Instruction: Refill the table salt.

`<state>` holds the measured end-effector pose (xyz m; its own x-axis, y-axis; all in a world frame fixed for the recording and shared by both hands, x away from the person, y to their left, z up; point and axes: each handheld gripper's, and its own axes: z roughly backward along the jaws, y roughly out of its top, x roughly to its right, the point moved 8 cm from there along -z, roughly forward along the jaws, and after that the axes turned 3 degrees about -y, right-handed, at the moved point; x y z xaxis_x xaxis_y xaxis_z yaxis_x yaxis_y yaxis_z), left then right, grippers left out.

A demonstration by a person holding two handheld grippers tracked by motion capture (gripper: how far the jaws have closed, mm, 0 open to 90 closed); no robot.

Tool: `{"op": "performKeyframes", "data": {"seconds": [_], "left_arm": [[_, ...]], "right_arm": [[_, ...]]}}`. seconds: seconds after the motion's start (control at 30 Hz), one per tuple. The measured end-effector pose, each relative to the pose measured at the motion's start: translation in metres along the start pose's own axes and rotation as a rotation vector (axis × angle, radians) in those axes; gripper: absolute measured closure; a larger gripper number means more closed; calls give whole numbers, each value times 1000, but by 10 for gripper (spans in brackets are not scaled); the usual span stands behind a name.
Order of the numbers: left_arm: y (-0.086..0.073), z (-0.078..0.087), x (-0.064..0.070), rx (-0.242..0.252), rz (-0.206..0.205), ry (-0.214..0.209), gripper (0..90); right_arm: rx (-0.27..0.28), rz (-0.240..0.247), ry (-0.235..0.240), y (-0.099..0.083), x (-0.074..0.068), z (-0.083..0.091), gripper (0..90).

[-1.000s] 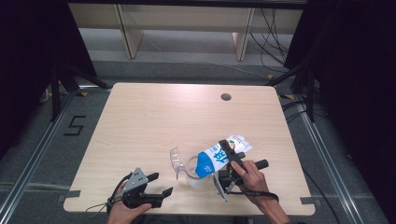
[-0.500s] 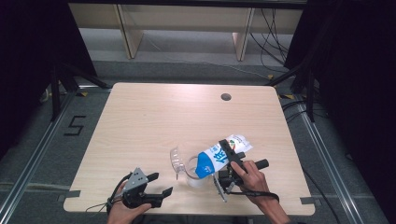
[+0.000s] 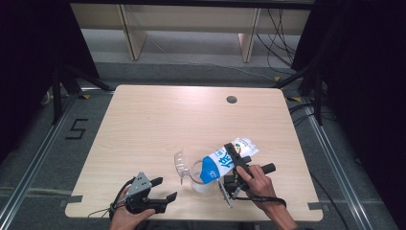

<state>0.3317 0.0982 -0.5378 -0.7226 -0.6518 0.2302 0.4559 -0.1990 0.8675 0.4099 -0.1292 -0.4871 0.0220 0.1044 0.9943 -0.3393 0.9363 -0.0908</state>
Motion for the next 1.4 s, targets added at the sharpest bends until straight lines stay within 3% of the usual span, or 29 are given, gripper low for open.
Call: {"op": "performKeyframes", "data": {"seconds": [0.1, 0.13, 0.3, 0.33, 0.4, 0.43, 0.47, 0.6, 0.63, 0.67, 0.77, 0.83, 0.9, 1.0, 1.03, 1.07, 1.13, 1.27, 1.33, 1.4], "left_arm": [[0, 0, 0, 1, 3, 1, 224], [0, 0, 0, 1, 0, 0, 224], [0, 0, -1, 0, -9, -1, 224], [0, 0, -1, 1, -8, -1, 224], [0, 0, 0, 1, -8, -1, 224], [0, 0, 0, 1, -9, -2, 224], [0, 0, 0, 1, -8, -2, 224], [0, 0, 0, 2, -7, -2, 224], [0, 0, 0, 2, -7, -2, 224], [0, 0, 0, 2, -6, -2, 224], [0, 0, 0, 2, 3, -2, 224], [0, 0, 0, 0, -9, -3, 224], [0, 0, 0, 2, -3, -2, 224], [0, 0, 0, 2, 1, -2, 224], [0, 0, 0, 3, -1, -4, 224], [0, 0, 0, 1, 1, -2, 224], [0, 0, 0, 1, -7, -5, 224], [1, 0, 0, 3, -5, -5, 224], [0, 0, 0, 3, -5, -5, 224], [1, 0, 0, 2, -5, -5, 224]], "right_arm": [[-1, 15, -4, 0, 2, 1, 536], [13, -23, -26, 0, 0, -1, 536], [14, -17, -27, 0, 0, 0, 538], [-15, -18, -3, -1, -2, 2, 539], [-21, -32, -13, -1, -3, 2, 539], [-9, 15, -26, 0, 2, 1, 539], [-8, 25, -20, 1, 2, 1, 540], [-7, 26, -21, 0, 2, 1, 542], [-21, -12, -21, -2, 0, 2, 542], [4, 35, -40, 0, 5, 0, 542], [-19, 5, -14, -2, 1, 1, 543], [-16, -20, -33, -2, -1, 1, 544], [-40, -1, -8, -3, -1, 3, 544], [-16, 9, -29, -2, 1, 1, 546], [13, 67, -52, 1, 7, 0, 547], [0, 16, -39, 0, 2, 0, 547], [-18, -3, -31, -2, 0, 1, 548], [6, 8, -52, -1, 3, -1, 549], [-22, -13, -37, -3, -1, 1, 550], [9, 50, -56, -1, 6, -1, 550]]}}
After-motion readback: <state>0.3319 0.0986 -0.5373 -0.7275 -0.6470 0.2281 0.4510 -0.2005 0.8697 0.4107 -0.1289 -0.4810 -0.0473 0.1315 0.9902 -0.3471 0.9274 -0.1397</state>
